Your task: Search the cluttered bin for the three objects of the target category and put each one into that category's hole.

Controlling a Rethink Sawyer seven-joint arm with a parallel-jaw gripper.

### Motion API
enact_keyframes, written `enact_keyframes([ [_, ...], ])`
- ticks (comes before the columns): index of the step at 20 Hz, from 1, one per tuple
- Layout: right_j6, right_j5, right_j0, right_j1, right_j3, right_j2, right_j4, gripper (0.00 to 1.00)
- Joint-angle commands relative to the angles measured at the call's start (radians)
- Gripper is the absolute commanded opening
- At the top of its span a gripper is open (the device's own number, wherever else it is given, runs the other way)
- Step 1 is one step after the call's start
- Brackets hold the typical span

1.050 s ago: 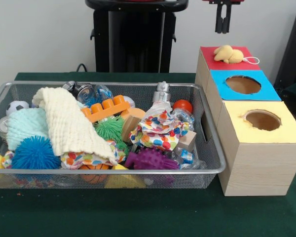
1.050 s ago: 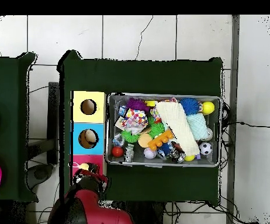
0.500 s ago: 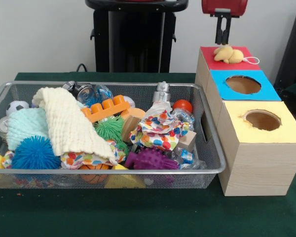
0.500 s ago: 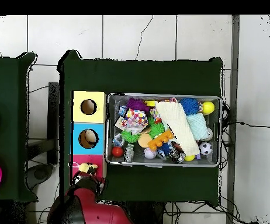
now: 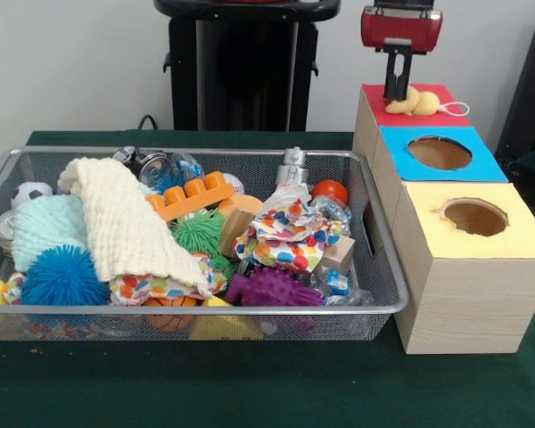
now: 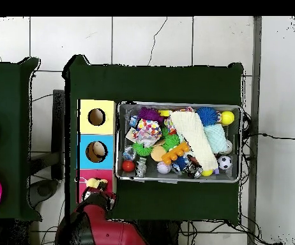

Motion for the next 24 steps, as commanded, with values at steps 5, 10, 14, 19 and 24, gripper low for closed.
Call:
enact_keyframes([
  [5, 0.190, -0.104, -0.049, 0.183, -0.098, 0.107, -0.037, 0.00],
  [10, 0.184, -0.074, -0.050, 0.191, -0.099, 0.136, -0.023, 0.00],
  [14, 0.200, -0.081, -0.065, 0.197, -0.089, 0.162, -0.028, 0.00],
  [19, 0.211, -0.049, -0.037, 0.150, -0.046, 0.143, 0.002, 0.00],
  [24, 0.223, -0.047, -0.011, 0.116, -0.019, 0.118, 0.022, 0.00],
])
